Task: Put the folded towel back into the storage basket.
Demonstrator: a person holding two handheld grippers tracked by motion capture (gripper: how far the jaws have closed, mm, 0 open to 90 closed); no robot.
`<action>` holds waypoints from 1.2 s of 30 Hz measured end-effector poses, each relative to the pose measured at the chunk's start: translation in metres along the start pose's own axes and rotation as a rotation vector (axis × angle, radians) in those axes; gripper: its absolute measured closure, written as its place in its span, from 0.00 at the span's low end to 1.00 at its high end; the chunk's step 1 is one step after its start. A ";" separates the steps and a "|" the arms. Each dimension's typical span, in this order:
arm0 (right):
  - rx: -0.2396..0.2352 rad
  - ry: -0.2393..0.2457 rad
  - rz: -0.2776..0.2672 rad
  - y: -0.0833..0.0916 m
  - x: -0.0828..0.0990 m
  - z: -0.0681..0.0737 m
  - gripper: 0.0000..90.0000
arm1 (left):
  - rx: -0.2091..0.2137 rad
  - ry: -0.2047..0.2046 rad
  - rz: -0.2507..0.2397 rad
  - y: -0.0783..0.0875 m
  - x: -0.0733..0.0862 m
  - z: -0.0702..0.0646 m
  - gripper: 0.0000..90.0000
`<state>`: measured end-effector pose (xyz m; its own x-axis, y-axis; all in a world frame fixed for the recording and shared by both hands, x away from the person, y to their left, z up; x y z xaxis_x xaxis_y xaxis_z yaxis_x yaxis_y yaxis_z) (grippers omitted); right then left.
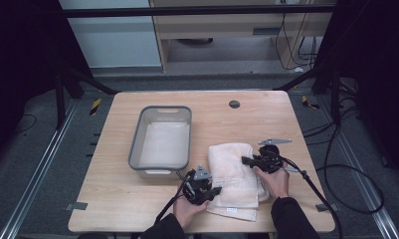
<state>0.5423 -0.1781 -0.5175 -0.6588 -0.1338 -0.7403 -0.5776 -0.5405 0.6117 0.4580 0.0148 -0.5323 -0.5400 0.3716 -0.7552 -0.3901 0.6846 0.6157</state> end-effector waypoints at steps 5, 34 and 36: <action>-0.003 0.016 -0.011 0.007 -0.004 0.004 0.77 | 0.026 0.009 -0.013 0.006 -0.003 -0.001 0.84; -0.016 0.066 -0.198 0.059 -0.044 0.035 0.77 | 0.052 -0.037 -0.189 0.061 -0.044 -0.013 0.85; -0.013 0.075 -0.209 0.061 -0.048 0.037 0.77 | 0.048 -0.041 -0.199 0.065 -0.048 -0.014 0.85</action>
Point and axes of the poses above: each handheld gripper's, and its own axes: y roughly backward along the jaws, x roughly out of its underside, z roughly to its left, the point moved 6 cm from there along -y, roughly forward along the jaws, and after that the axes turned 3 degrees about -z, right-handed, at the moved point
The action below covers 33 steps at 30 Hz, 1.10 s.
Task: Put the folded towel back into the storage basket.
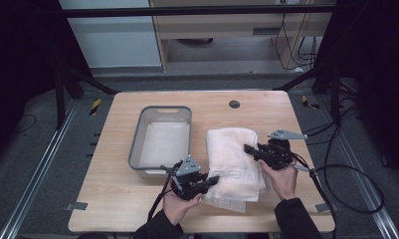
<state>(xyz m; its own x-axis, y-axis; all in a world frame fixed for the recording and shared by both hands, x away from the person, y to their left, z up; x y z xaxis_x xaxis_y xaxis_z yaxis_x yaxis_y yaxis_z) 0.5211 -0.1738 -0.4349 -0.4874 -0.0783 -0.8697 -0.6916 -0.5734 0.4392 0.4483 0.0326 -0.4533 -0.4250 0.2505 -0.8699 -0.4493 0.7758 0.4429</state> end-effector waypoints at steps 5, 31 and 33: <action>-0.005 -0.011 -0.023 0.001 -0.007 0.002 0.77 | -0.008 -0.015 -0.021 0.006 -0.009 0.000 0.85; 0.002 0.022 -0.177 0.004 -0.064 0.026 0.77 | -0.057 -0.047 -0.135 0.043 -0.058 0.017 0.85; 0.000 0.024 -0.185 0.003 -0.069 0.028 0.77 | -0.061 -0.051 -0.137 0.045 -0.061 0.018 0.85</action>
Point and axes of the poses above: each handheld gripper's, and its own axes: y roughly backward along the jaws, x roughly out of its underside, z roughly to its left, the point moved 6 cm from there along -y, roughly forward along the jaws, and after that the axes turned 3 degrees about -z, right-handed, at the moved point
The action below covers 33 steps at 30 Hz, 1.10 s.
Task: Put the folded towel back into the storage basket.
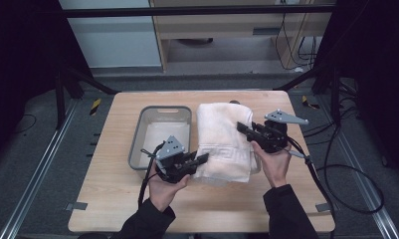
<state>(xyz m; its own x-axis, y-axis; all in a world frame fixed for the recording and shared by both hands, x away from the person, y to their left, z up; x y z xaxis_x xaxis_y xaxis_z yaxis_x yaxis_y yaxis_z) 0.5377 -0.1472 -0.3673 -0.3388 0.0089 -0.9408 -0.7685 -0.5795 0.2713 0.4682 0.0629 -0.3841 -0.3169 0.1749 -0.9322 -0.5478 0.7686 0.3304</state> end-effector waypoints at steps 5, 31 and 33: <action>-0.002 0.005 -0.012 -0.002 -0.007 0.003 0.77 | -0.005 0.001 -0.020 0.005 -0.008 0.003 0.85; -0.026 0.047 -0.058 -0.034 -0.047 0.041 0.77 | -0.063 0.013 -0.101 0.046 -0.032 0.036 0.85; -0.029 0.048 -0.060 -0.038 -0.049 0.044 0.77 | -0.069 0.014 -0.106 0.049 -0.032 0.039 0.85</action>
Point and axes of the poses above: each handheld gripper's, and its own axes: y roughly backward along the jaws, x roughly out of its underside, z roughly to its left, the point moved 6 cm from there along -y, roughly forward along the jaws, and after that the axes turned 3 degrees about -z, right-handed, at the moved point
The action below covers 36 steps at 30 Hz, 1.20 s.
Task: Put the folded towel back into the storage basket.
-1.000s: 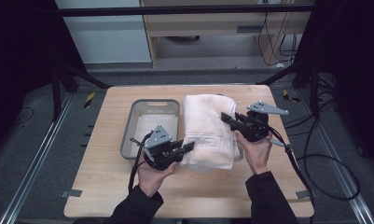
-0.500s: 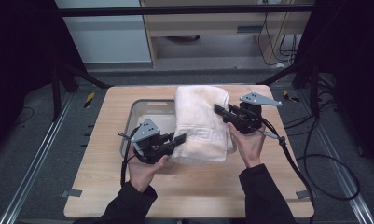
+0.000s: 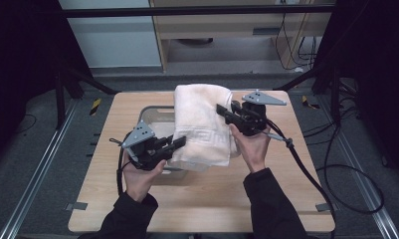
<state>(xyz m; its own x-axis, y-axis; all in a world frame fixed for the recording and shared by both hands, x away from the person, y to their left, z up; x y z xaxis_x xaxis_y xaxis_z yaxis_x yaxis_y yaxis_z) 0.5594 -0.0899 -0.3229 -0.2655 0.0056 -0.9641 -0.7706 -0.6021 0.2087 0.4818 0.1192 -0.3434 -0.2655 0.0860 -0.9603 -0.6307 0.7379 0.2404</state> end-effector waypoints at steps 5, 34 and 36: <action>-0.004 0.002 0.000 -0.010 -0.004 0.008 0.77 | -0.018 0.014 -0.018 0.008 -0.003 0.010 0.85; -0.039 0.034 0.030 -0.082 -0.009 0.055 0.77 | -0.129 0.057 -0.036 0.051 0.004 0.070 0.85; -0.042 0.033 0.032 -0.088 -0.007 0.056 0.77 | -0.133 0.065 -0.033 0.050 0.006 0.074 0.85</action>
<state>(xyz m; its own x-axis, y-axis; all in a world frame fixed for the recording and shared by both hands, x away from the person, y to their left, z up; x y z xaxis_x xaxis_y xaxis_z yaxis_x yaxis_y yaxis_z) 0.5962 0.0077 -0.3251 -0.2696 -0.0400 -0.9621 -0.7371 -0.6344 0.2329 0.5026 0.2067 -0.3480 -0.2871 0.0167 -0.9578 -0.7296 0.6440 0.2299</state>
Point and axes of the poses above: each handheld gripper's, and its own axes: y roughly backward along the jaws, x roughly out of its underside, z roughly to its left, the point moved 6 cm from there along -y, roughly forward along the jaws, and after that the axes turned 3 degrees about -z, right-handed, at the moved point
